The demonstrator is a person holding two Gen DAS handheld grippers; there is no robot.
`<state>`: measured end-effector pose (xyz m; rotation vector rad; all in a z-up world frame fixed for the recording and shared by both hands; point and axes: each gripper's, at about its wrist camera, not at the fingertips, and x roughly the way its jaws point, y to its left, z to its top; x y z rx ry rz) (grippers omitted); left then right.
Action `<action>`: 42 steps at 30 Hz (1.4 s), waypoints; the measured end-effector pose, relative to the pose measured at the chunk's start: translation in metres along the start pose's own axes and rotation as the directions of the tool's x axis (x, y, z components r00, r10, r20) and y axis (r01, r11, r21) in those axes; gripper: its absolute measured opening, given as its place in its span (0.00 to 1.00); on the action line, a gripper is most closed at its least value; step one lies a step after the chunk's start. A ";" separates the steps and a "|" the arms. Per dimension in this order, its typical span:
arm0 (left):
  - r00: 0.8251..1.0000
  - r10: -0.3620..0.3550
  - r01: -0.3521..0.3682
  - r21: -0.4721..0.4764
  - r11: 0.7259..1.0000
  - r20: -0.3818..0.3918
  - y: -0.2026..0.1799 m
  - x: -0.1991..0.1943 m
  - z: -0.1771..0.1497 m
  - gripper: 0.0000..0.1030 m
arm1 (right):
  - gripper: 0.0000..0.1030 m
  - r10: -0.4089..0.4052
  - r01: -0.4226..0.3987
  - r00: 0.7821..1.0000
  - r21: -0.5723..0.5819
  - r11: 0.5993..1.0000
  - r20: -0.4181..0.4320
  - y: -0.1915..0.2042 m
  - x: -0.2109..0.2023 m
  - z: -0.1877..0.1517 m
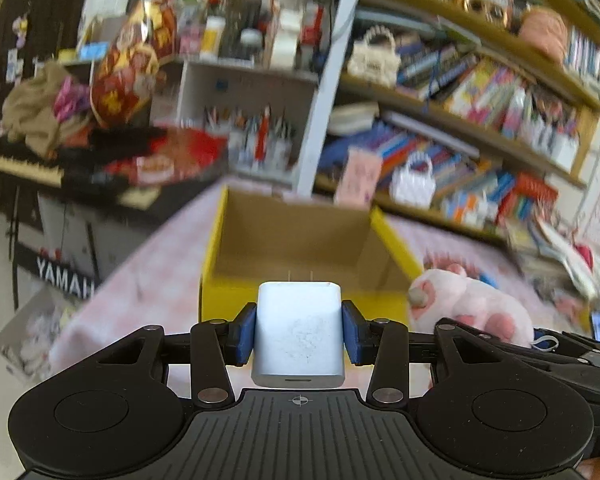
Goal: Organize objects
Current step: 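Carry the pig and the charger over the yellow box with both tools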
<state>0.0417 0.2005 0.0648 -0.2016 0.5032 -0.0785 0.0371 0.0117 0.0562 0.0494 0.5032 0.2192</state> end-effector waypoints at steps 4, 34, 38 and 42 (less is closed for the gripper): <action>0.998 0.018 -0.018 0.002 1.000 0.056 0.000 0.027 0.031 0.40 | 0.59 0.003 -0.001 0.997 -0.017 1.000 0.076 -0.005 0.029 0.036; 0.964 0.151 -0.117 0.159 0.980 -0.218 -0.012 0.177 0.027 0.41 | 0.59 0.069 -0.140 0.976 -0.353 0.925 -0.206 0.009 0.186 0.044; 0.962 0.153 -0.118 0.162 0.980 -0.225 -0.014 0.182 0.026 0.41 | 0.59 0.075 -0.160 0.970 -0.375 0.913 -0.231 0.007 0.189 0.046; 0.961 0.149 -0.112 0.166 0.980 -0.234 -0.019 0.189 0.024 0.41 | 0.59 0.079 -0.174 0.968 -0.410 0.895 -0.238 0.000 0.192 0.047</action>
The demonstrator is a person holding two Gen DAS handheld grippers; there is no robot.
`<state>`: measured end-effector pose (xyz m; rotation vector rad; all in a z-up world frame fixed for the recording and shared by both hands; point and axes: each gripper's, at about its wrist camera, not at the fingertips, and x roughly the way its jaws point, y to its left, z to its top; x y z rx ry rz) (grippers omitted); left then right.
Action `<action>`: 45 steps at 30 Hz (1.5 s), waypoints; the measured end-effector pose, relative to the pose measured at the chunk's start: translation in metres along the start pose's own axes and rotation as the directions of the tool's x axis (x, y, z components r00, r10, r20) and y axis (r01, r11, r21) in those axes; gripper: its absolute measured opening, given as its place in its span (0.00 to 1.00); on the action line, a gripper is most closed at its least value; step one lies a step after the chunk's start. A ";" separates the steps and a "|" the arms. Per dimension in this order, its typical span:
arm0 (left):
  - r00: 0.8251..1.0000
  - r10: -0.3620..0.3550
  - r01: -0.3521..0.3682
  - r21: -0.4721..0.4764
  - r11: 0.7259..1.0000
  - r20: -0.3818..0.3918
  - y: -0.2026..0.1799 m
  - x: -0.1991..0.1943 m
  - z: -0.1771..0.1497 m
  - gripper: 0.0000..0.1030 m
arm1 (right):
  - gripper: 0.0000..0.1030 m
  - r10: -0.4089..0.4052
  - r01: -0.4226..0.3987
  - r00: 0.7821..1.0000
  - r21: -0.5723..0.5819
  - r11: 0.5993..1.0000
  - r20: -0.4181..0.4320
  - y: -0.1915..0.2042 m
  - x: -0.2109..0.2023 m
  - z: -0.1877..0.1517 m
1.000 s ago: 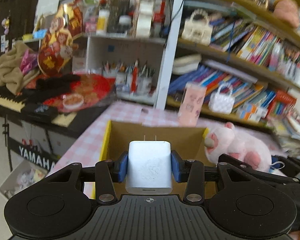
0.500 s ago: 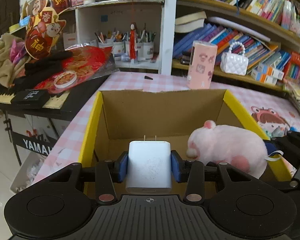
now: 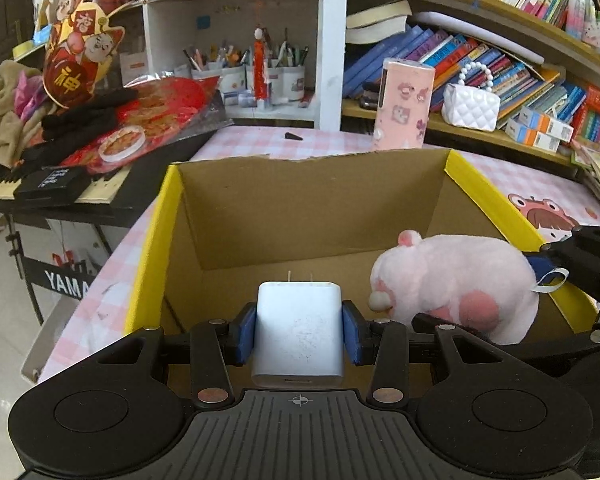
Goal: Organize objects
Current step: 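Open both tools to drop the pig and charger into the box, then withdraw both tools from the box back toward the toys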
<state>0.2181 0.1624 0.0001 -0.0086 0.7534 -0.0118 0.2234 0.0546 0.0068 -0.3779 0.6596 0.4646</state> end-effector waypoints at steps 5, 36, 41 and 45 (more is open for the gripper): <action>1.000 0.007 -0.008 0.015 1.000 0.023 -0.004 -0.001 0.001 0.42 | 0.59 0.006 -0.006 1.000 -0.015 1.000 -0.017 -0.002 0.002 0.002; 0.953 -0.056 0.055 0.012 0.998 0.297 0.007 -0.142 -0.048 0.79 | 0.77 -0.259 0.197 0.939 0.262 0.945 0.225 0.034 -0.149 -0.056; 0.967 -0.064 0.061 0.020 0.998 0.245 0.012 -0.148 -0.074 0.79 | 0.77 -0.262 0.206 0.951 0.298 0.932 0.162 0.054 -0.153 -0.077; 0.974 -0.066 0.061 0.031 0.998 0.216 0.014 -0.152 -0.089 0.79 | 0.77 -0.272 0.226 0.955 0.307 0.925 0.117 0.068 -0.159 -0.097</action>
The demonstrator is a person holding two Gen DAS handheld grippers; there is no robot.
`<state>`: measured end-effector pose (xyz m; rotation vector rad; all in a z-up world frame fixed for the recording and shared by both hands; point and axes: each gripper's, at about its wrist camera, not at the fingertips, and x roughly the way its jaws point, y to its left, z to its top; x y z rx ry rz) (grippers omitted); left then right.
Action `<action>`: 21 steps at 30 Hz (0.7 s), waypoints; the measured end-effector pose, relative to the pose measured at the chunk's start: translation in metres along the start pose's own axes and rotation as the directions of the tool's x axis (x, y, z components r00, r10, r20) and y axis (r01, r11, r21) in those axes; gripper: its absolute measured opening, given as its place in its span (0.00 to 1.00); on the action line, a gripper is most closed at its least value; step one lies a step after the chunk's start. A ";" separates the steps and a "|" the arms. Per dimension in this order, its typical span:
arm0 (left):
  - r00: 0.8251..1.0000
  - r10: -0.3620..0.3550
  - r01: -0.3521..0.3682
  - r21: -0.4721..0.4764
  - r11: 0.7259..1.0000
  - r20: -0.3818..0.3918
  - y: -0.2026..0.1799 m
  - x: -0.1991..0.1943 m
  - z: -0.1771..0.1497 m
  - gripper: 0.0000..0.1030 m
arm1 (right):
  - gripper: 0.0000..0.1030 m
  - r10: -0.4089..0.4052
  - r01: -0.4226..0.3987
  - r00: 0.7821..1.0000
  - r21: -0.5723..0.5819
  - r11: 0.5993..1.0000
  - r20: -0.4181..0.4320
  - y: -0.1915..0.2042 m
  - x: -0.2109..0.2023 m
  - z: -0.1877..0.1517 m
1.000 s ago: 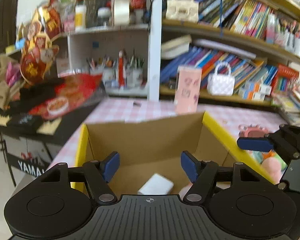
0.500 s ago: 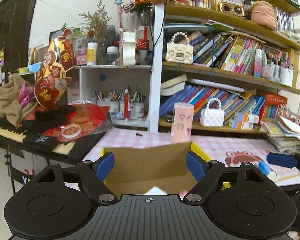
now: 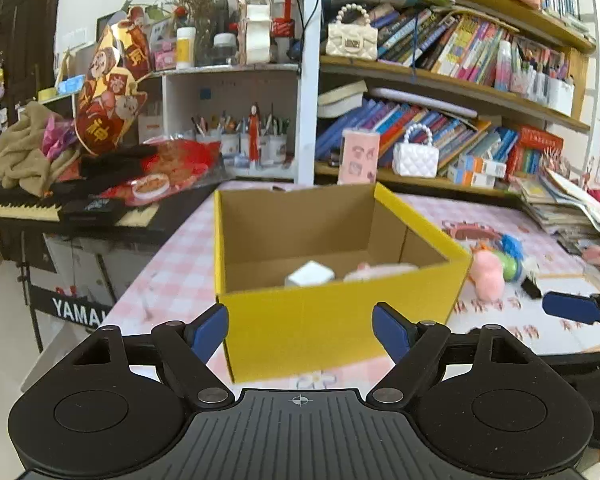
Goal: Organize objects
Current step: 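Withdraw both tools from the box back toward the toys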
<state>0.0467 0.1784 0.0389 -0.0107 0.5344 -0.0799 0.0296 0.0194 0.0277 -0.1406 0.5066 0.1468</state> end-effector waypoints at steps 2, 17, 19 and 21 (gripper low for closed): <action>1.000 -0.004 0.004 0.008 1.000 -0.012 -0.001 -0.004 -0.006 0.79 | 0.77 -0.011 0.011 1.000 0.009 1.000 -0.020 0.001 -0.006 -0.008; 0.987 -0.110 0.118 0.056 0.991 -0.118 -0.035 -0.021 -0.049 0.81 | 0.77 -0.124 0.146 0.977 0.116 0.983 -0.172 -0.019 -0.052 -0.066; 0.983 -0.128 0.138 0.068 0.988 -0.128 -0.043 -0.021 -0.053 0.81 | 0.77 -0.146 0.172 0.971 0.130 0.976 -0.188 -0.024 -0.058 -0.074; 0.978 -0.146 0.159 0.081 0.984 -0.147 -0.053 -0.019 -0.058 0.81 | 0.77 -0.167 0.198 0.966 0.145 0.970 -0.199 -0.031 -0.064 -0.081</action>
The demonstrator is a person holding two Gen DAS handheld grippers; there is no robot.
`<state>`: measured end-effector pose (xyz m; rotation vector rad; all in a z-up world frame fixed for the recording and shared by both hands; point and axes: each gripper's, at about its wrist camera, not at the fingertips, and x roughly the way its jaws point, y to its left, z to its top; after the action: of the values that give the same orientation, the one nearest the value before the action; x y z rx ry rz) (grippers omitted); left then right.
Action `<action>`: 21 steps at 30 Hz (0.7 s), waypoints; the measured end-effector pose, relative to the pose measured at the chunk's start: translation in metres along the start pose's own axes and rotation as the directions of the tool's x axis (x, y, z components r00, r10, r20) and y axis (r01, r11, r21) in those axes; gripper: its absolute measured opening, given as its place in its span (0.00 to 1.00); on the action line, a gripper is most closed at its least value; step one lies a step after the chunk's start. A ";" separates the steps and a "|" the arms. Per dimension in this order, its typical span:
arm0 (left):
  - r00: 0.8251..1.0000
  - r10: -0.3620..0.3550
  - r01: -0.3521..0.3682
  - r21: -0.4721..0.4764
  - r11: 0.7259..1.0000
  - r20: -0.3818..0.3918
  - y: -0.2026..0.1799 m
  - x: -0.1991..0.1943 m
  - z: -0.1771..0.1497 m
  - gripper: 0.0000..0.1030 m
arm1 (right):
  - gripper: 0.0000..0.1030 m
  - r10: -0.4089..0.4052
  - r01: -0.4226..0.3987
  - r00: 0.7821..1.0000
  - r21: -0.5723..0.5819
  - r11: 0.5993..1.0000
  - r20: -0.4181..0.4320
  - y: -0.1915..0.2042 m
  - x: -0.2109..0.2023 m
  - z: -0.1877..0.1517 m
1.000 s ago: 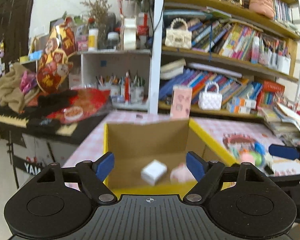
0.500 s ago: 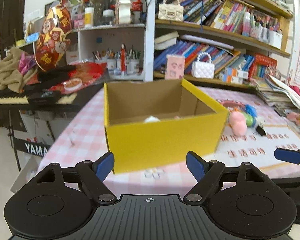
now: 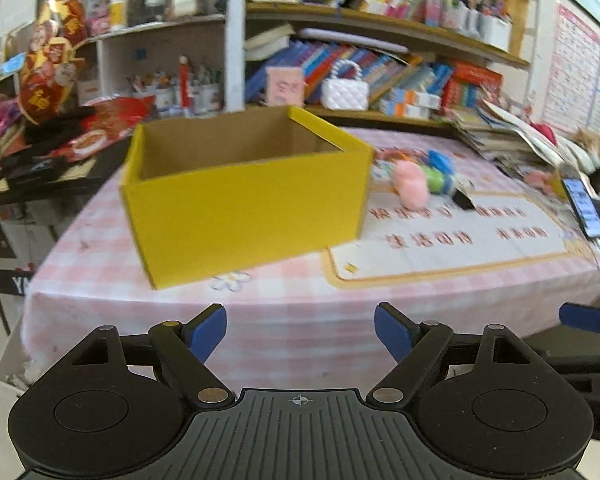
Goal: Organize objects
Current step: 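Withdraw both tools from the box back toward the toys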
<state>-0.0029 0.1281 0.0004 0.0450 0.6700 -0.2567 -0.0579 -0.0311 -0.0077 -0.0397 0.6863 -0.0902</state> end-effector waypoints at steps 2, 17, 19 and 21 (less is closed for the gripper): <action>0.999 -0.028 0.029 0.014 0.999 -0.024 -0.011 0.004 -0.004 0.81 | 0.77 -0.023 0.023 1.000 0.013 1.000 -0.009 -0.009 -0.003 -0.005; 0.972 -0.229 0.236 0.177 0.956 -0.058 -0.103 0.026 0.002 0.86 | 0.77 -0.202 0.213 0.975 0.141 0.967 -0.091 -0.089 -0.002 -0.021; 0.970 -0.234 0.241 0.194 0.951 -0.060 -0.110 0.029 0.003 0.86 | 0.77 -0.208 0.220 0.974 0.158 0.963 -0.094 -0.096 0.001 -0.020; 0.970 -0.234 0.242 0.207 0.948 -0.065 -0.117 0.033 0.005 0.87 | 0.77 -0.212 0.225 0.973 0.171 0.959 -0.092 -0.103 0.004 -0.018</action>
<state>-0.0040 0.0071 -0.0108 0.1760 0.6852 -0.5623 -0.0736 -0.1344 -0.0168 0.0619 0.7424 -0.3681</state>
